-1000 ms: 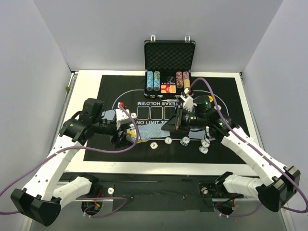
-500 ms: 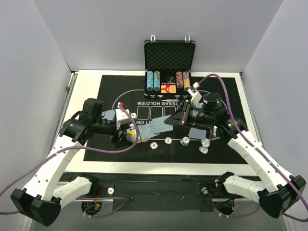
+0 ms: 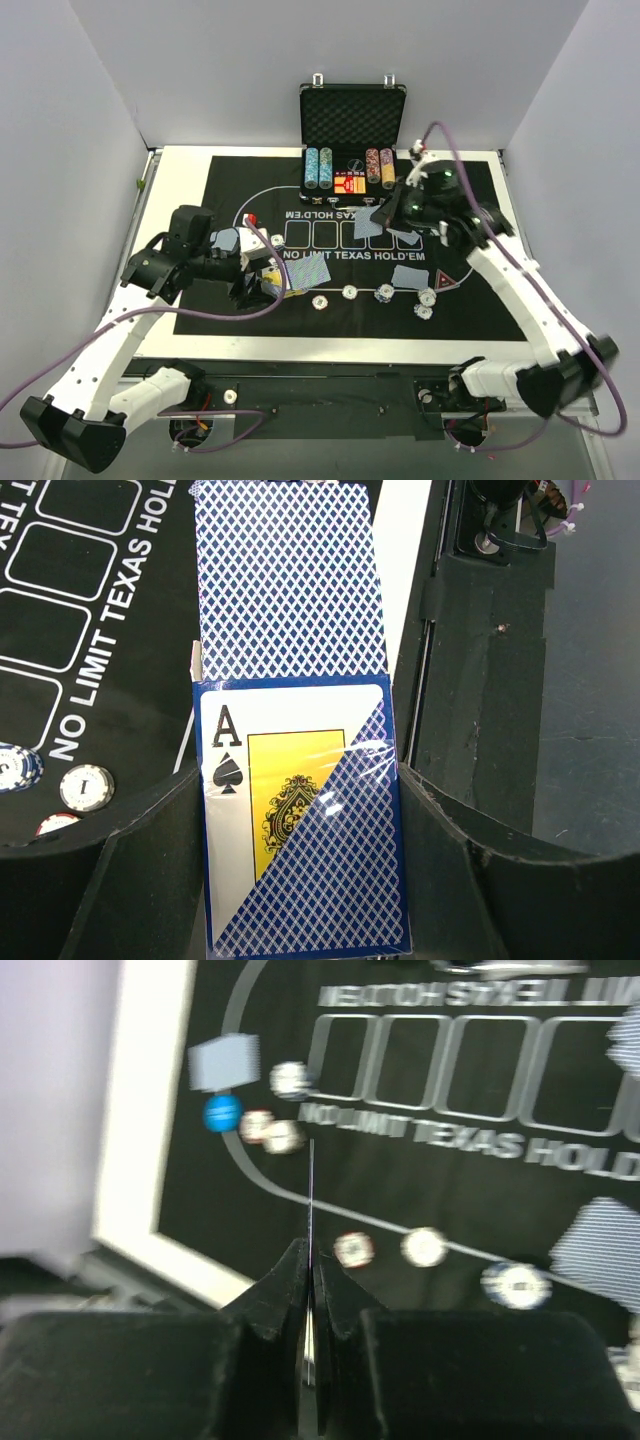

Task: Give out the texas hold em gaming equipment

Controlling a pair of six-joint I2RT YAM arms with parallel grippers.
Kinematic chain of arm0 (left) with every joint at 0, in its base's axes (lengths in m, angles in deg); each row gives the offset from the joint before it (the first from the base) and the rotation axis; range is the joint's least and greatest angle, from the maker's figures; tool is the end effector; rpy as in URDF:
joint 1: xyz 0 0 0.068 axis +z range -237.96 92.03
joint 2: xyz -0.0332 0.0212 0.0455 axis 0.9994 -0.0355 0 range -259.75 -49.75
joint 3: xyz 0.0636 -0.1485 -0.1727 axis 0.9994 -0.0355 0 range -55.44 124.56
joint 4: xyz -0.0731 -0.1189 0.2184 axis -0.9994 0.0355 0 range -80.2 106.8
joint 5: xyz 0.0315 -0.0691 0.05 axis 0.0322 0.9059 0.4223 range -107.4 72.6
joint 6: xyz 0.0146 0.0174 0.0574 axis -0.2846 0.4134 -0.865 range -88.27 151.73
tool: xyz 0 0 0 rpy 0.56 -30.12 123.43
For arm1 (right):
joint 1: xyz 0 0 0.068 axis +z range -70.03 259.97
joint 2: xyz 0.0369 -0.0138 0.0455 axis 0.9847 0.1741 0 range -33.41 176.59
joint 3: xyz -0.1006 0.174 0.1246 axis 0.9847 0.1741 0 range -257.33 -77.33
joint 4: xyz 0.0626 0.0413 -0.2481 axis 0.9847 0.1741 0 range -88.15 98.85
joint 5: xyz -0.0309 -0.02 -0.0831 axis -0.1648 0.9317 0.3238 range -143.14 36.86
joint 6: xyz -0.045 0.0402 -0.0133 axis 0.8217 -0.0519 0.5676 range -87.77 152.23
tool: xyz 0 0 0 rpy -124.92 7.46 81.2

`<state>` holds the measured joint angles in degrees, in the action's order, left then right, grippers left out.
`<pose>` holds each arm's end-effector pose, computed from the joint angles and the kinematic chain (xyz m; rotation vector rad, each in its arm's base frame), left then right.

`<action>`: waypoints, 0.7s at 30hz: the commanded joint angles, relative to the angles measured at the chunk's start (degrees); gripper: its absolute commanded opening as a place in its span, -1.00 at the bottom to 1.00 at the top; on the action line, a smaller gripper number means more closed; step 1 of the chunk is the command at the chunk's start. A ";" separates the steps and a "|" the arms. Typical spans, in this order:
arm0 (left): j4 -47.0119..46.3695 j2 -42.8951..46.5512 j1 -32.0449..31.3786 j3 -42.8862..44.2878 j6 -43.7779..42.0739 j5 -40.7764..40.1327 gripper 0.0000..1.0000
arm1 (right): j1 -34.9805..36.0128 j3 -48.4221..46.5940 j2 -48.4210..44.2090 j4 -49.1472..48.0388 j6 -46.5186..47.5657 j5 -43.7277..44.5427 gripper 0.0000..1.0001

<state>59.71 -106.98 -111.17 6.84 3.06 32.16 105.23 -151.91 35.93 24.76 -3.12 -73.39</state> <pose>0.1770 -0.1145 0.3113 1.3141 1.7568 -0.9509 0.2539 0.1377 0.3713 -0.0834 1.9982 1.0371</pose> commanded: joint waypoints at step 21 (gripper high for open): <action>0.45 3.62 -0.53 1.26 0.19 2.29 -0.99 | 17.54 -40.37 55.97 8.55 32.36 51.27 -1.00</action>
<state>60.41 -104.68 -111.49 6.84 3.06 32.16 119.28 -187.71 88.26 33.05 24.09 -27.90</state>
